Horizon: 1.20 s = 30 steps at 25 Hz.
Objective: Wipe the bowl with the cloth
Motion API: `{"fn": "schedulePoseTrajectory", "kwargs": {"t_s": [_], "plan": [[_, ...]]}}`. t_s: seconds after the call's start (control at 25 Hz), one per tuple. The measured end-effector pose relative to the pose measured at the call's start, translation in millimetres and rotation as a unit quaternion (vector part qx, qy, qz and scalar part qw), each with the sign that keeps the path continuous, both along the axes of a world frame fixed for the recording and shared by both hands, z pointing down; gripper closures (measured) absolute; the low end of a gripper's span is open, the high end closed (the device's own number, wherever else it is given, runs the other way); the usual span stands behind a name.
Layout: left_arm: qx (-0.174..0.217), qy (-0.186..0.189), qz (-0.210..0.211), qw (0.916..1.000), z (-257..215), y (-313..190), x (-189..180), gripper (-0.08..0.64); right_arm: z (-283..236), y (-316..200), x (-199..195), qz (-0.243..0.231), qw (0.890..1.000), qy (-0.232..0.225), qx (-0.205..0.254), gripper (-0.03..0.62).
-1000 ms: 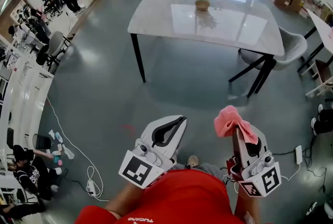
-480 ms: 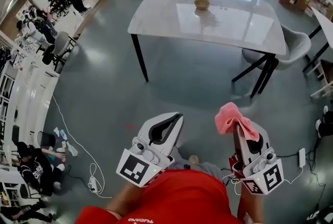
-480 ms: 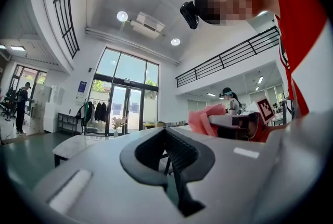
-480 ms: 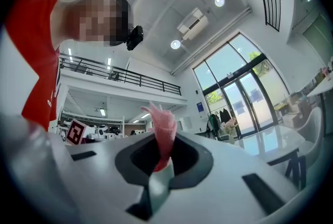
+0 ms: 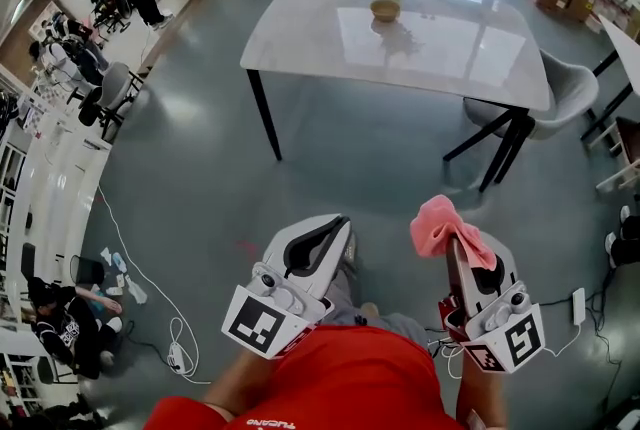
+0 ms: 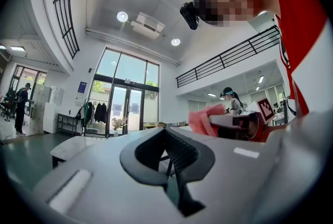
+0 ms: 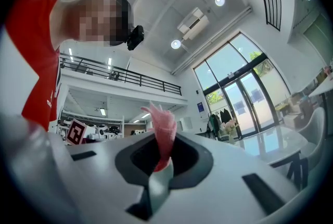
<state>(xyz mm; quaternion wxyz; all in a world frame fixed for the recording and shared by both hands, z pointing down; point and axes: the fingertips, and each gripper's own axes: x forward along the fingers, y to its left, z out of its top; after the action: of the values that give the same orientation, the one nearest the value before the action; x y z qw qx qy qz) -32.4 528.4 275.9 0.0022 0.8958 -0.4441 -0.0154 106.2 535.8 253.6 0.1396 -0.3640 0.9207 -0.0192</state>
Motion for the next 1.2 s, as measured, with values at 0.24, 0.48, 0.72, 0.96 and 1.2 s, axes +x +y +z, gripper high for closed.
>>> {"fn": "schedulePoseTrajectory", "kwargs": {"t_s": [0.24, 0.48, 0.72, 0.96, 1.2], "plan": [[0.044, 0.006, 0.007, 0.999, -8, -41, -6, 0.555, 2, -36, -4, 0.011, 1.0, 0.006, -0.001, 0.571], [0.012, -0.005, 0.016, 0.9998, 2, -93, -23, 0.555, 3, -87, -25, 0.017, 1.0, 0.014, -0.004, 0.571], [0.018, -0.018, 0.029, 0.9993, -2, -156, -41, 0.555, 0, -149, -46, 0.026, 0.999, 0.02, -0.01, 0.571], [0.015, -0.02, 0.038, 0.999, -3, -215, -70, 0.555, -1, -205, -72, 0.041, 0.999, 0.023, -0.018, 0.571], [0.02, -0.028, 0.052, 0.9981, -7, -261, -95, 0.555, -6, -249, -95, 0.057, 0.998, 0.022, -0.015, 0.571]]}}
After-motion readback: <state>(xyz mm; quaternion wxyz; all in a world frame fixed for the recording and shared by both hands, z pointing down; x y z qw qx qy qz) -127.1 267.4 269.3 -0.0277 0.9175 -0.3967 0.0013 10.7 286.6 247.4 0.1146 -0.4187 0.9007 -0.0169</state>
